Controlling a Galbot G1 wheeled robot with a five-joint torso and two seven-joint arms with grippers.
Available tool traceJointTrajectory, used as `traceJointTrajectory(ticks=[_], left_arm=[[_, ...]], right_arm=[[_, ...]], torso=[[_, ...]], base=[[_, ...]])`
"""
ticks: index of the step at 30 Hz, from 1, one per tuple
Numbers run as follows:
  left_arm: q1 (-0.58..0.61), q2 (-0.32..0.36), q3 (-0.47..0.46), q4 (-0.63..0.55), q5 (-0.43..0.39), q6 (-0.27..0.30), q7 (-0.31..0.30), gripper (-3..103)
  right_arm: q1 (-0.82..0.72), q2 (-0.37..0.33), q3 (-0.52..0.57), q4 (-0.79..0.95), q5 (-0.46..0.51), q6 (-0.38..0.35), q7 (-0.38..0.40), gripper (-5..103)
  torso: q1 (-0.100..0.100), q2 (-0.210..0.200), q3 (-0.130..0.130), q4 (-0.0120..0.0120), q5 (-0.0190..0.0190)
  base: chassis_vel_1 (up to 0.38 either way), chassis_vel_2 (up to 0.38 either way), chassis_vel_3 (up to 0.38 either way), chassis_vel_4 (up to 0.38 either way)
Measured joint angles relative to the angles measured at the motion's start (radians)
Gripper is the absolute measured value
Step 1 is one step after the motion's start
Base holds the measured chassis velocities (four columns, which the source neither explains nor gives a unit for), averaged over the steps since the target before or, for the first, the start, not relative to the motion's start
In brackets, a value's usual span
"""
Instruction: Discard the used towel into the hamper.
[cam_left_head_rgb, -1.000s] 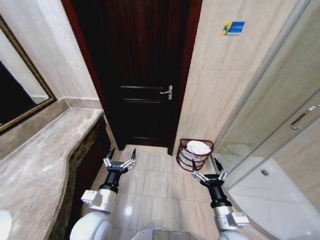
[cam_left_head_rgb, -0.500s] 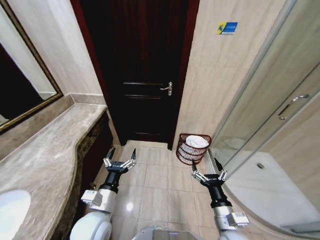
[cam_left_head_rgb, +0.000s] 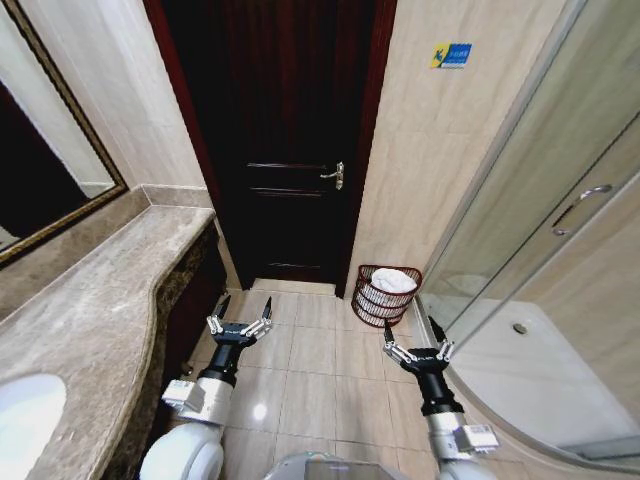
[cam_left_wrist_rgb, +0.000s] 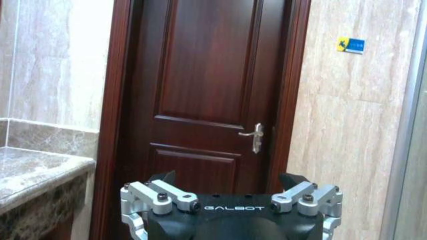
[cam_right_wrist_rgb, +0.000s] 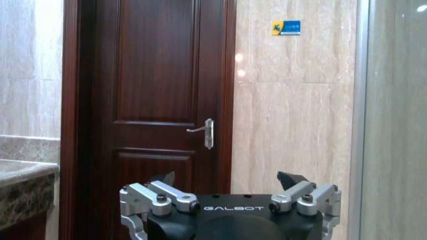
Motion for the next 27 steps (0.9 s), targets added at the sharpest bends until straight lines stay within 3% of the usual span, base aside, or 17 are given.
traceJointTrajectory(ticks=[19,27], left_arm=[[0.0,0.0,0.0,0.0,0.0,0.0,0.0,100],[0.0,0.0,0.0,0.0,0.0,0.0,0.0,100]], right_arm=[[0.0,0.0,0.0,0.0,0.0,0.0,0.0,100],[0.0,0.0,0.0,0.0,0.0,0.0,0.0,100]], torso=[[-0.002,0.001,-0.001,0.0001,-0.0001],[0.0,0.0,0.0,0.0001,0.0001]], base=[[0.119,-0.123,-0.122,0.117],[-0.019,0.018,0.035,-0.013]])
